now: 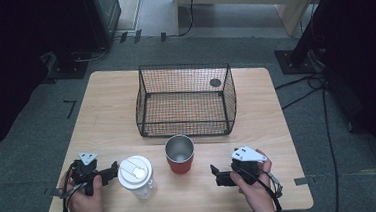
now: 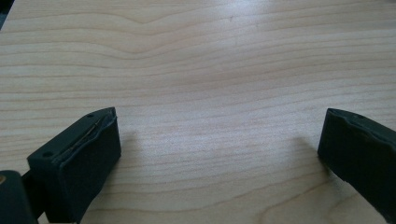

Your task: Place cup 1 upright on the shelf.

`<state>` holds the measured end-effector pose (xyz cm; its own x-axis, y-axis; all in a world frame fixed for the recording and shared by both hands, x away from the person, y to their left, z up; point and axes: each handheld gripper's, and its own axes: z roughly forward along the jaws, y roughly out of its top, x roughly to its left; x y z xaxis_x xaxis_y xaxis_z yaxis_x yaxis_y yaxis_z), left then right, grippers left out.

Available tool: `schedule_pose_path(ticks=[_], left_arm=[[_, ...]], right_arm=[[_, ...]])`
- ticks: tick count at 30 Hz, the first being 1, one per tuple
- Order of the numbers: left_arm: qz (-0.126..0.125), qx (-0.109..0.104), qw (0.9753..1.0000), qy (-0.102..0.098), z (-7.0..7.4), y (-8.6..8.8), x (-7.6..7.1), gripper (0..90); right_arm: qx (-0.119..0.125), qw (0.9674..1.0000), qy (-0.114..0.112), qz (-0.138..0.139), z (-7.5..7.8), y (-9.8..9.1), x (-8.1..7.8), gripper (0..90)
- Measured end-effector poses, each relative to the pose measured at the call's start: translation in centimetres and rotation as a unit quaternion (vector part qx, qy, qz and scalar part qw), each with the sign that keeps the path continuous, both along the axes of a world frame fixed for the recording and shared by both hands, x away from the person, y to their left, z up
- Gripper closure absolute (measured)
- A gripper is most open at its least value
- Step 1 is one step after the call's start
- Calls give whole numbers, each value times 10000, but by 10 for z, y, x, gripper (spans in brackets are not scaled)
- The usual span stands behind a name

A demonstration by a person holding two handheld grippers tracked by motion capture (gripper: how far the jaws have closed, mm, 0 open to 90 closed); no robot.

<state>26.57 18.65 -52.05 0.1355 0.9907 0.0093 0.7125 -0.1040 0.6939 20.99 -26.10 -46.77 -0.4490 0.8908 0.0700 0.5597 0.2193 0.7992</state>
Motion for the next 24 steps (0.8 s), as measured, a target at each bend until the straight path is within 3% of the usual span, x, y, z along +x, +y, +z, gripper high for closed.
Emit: schedule_pose_path(ticks=[13, 24], left_arm=[[-2, 3, 10000, 3, 0, 0, 0, 0], [3, -2, 10000, -1, 0, 0, 0, 0]], right_arm=[[50, 9992, 4, 407, -2, 34, 3, 0], [132, 9981, 34, 609, -2, 49, 7, 0]])
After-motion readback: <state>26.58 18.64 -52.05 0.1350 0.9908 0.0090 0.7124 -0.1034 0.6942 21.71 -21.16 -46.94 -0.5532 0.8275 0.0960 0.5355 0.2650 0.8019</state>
